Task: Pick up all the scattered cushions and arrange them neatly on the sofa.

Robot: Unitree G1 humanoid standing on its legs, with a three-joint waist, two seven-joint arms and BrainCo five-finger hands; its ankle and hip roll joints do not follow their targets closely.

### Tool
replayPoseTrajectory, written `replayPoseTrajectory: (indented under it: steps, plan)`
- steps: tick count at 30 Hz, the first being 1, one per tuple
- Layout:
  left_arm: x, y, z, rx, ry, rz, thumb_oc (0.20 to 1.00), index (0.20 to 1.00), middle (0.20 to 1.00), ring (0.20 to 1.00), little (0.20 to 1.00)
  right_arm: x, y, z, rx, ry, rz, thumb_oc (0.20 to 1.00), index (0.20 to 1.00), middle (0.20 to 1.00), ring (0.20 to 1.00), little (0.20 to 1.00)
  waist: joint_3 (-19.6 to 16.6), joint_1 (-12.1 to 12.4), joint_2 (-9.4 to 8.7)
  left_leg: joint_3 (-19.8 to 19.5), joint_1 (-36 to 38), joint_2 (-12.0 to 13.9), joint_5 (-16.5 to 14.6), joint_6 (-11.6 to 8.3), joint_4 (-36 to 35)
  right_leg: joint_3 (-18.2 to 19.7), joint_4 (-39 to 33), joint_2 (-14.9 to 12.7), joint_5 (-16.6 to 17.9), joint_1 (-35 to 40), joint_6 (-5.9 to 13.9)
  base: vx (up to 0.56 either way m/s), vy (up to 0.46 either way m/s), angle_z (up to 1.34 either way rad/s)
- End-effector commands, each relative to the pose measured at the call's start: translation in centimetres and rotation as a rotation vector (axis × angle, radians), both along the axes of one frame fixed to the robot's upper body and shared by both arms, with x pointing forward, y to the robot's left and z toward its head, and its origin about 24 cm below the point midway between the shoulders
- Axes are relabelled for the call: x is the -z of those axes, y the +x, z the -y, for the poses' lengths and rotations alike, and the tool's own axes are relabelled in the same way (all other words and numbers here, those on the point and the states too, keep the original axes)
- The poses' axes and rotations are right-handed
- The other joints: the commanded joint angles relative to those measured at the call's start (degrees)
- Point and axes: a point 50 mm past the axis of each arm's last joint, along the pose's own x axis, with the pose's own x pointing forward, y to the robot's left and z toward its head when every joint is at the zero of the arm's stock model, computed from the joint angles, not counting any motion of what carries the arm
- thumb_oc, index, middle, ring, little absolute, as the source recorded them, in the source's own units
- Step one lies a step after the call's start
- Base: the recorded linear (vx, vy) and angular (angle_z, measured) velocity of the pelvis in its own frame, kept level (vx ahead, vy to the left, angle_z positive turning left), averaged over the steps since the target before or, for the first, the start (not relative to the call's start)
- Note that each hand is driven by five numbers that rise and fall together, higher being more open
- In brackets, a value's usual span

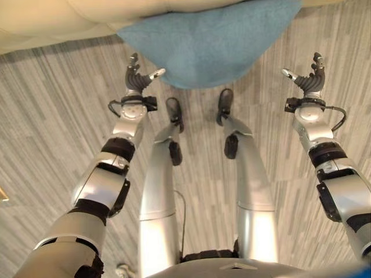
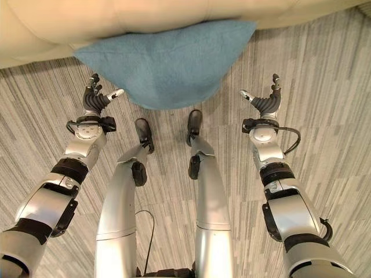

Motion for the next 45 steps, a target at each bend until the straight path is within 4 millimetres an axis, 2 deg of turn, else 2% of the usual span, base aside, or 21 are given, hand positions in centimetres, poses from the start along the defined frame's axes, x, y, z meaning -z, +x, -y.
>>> replayPoseTrajectory:
  steps: [1,4,11,18,20,23,24,26,27,33,35,36,37,38,45]
  plan:
    - [3.7,-1.4,-0.5,-0.031,-0.051,-0.048,1.000,1.000,1.000,1.000,1.000,2.2,-1.4,0.8,-0.003,0.049,0.019,1.000,1.000,1.000,1.000,1.000,-9.22,-0.31,2.21,-6.07,-2.18,-0.45,-0.03,-3.51,-2.49,2.07,0.22,-0.14,-3.79,2.26,6.52,0.00,0.000,0.00]
    - [3.0,-1.1,-0.1,-0.021,-0.060,-0.028,1.000,1.000,1.000,1.000,1.000,1.0,-1.2,0.4,-0.039,0.077,0.067,1.000,1.000,1.000,1.000,1.000,-9.44,-0.29,2.26,-6.11,-4.37,-0.65,0.01,-3.47,-1.75,2.34,1.20,-0.20,-3.79,-0.19,6.59,0.01,-0.005,0.00]
    - [-2.4,0.1,1.1,0.030,0.006,0.108,1.000,1.000,1.000,1.000,1.000,-3.4,-0.2,-0.5,-0.094,-0.008,0.150,1.000,1.000,1.000,1.000,1.000,-8.70,-0.13,2.38,-6.65,-9.45,-0.91,-0.13,-3.19,1.54,3.14,4.73,-0.08,-3.81,-5.52,6.79,0.00,-0.003,0.00]
    - [-6.2,0.5,3.0,0.082,0.072,0.206,1.000,1.000,1.000,1.000,1.000,-5.9,0.8,-2.5,-0.156,-0.113,0.155,1.000,1.000,1.000,1.000,1.000,-6.94,0.28,2.74,-7.11,-12.37,-0.99,-0.22,-3.16,3.61,3.27,6.54,-0.07,-4.06,-8.08,6.83,0.01,-0.006,0.00]
    - [-6.8,0.6,3.7,0.101,0.081,0.222,1.000,1.000,1.000,1.000,1.000,-6.5,1.1,-3.6,-0.188,-0.144,0.157,1.000,1.000,1.000,1.000,1.000,-6.46,0.47,2.75,-7.25,-12.39,-0.96,-0.27,-3.18,3.90,3.34,6.79,0.03,-4.16,-8.10,6.74,0.00,0.000,0.00]
    - [-7.7,0.6,5.4,0.144,0.083,0.247,1.000,1.000,1.000,1.000,1.000,-7.7,1.5,-6.5,-0.268,-0.201,0.173,1.000,1.000,1.000,1.000,1.000,-5.86,0.87,2.86,-7.27,-12.42,-1.16,-0.30,-3.24,4.35,3.21,7.38,0.20,-4.30,-8.12,6.50,0.00,0.000,0.00]
    - [-7.7,0.6,5.4,0.143,0.082,0.247,1.000,1.000,1.000,1.000,1.000,-7.8,1.5,-6.5,-0.268,-0.202,0.173,1.000,1.000,1.000,1.000,1.000,-5.85,0.86,2.86,-7.27,-12.42,-1.17,-0.30,-3.24,4.36,3.21,7.39,0.19,-4.30,-8.12,6.50,0.00,0.000,0.00]
    - [-8.2,0.6,6.9,0.177,0.043,0.266,1.000,1.000,1.000,1.000,1.000,-8.3,1.7,-9.1,-0.336,-0.218,0.190,1.000,1.000,1.000,1.000,1.000,-5.81,1.24,2.90,-7.24,-12.43,-1.41,-0.27,-3.24,4.58,3.15,7.74,0.51,-4.30,-8.12,6.30,0.00,0.000,0.00]
    - [-8.2,0.6,6.8,0.176,0.043,0.267,1.000,1.000,1.000,1.000,1.000,-8.3,1.7,-9.1,-0.336,-0.218,0.191,1.000,1.000,1.000,1.000,1.000,-5.77,1.19,2.90,-7.24,-12.43,-1.41,-0.28,-3.24,4.59,3.16,7.75,0.51,-4.30,-8.12,6.30,0.00,0.000,0.00]
    - [-9.3,0.5,8.6,0.204,-0.043,0.306,1.000,1.000,1.000,1.000,1.000,-8.8,1.8,-13.6,-0.438,-0.223,0.202,1.000,1.000,1.000,1.000,1.000,-5.89,1.84,3.31,-7.71,-12.43,-1.73,-0.08,-3.38,4.82,2.89,8.01,0.66,-4.11,-8.12,6.28,0.00,0.000,0.00]
    - [-10.0,0.5,8.9,0.213,-0.047,0.319,1.000,1.000,1.000,1.000,1.000,-8.7,1.7,-15.6,-0.490,-0.211,0.207,1.000,1.000,1.000,1.000,1.000,-5.98,2.15,3.55,-7.89,-12.43,-1.86,0.06,-3.47,5.13,2.88,8.46,0.88,-3.95,-8.12,6.27,0.00,0.000,0.00]
    - [-10.2,0.5,9.1,0.221,-0.059,0.324,1.000,1.000,1.000,1.000,1.000,-8.7,1.6,-16.3,-0.514,-0.201,0.204,0.595,0.595,0.595,0.595,0.595,-6.04,2.38,3.69,-7.99,-12.43,-1.88,0.13,-3.51,5.23,2.70,8.64,0.92,-3.92,-8.12,6.29,0.00,0.000,0.00]
    - [-10.2,0.5,9.1,0.221,-0.059,0.324,1.000,1.000,1.000,1.000,1.000,-8.7,1.6,-16.3,-0.515,-0.201,0.205,0.498,0.498,0.498,0.498,0.498,-6.02,2.37,3.69,-8.00,-12.43,-1.88,0.13,-3.52,5.24,2.69,8.65,0.92,-3.92,-8.12,6.28,0.00,0.000,0.00]
    - [-10.7,0.3,9.2,0.232,-0.045,0.347,0.200,0.200,0.200,0.200,0.200,-8.8,1.4,-17.1,-0.545,-0.170,0.218,0.200,0.200,0.200,0.200,0.200,-6.36,2.48,3.75,-8.19,-12.43,-1.97,0.28,-3.67,5.38,2.61,8.88,0.92,-3.91,-8.12,6.22,0.00,0.000,0.00]
    - [-10.9,0.0,8.6,0.213,-0.098,0.371,0.200,0.200,0.200,0.200,0.200,-9.4,1.1,-16.7,-0.537,-0.095,0.267,0.200,0.200,0.200,0.200,0.200,-6.96,2.44,3.67,-8.35,-12.43,-1.86,0.38,-3.92,5.49,2.50,9.39,1.11,-3.64,-8.12,6.36,0.00,0.000,0.00]
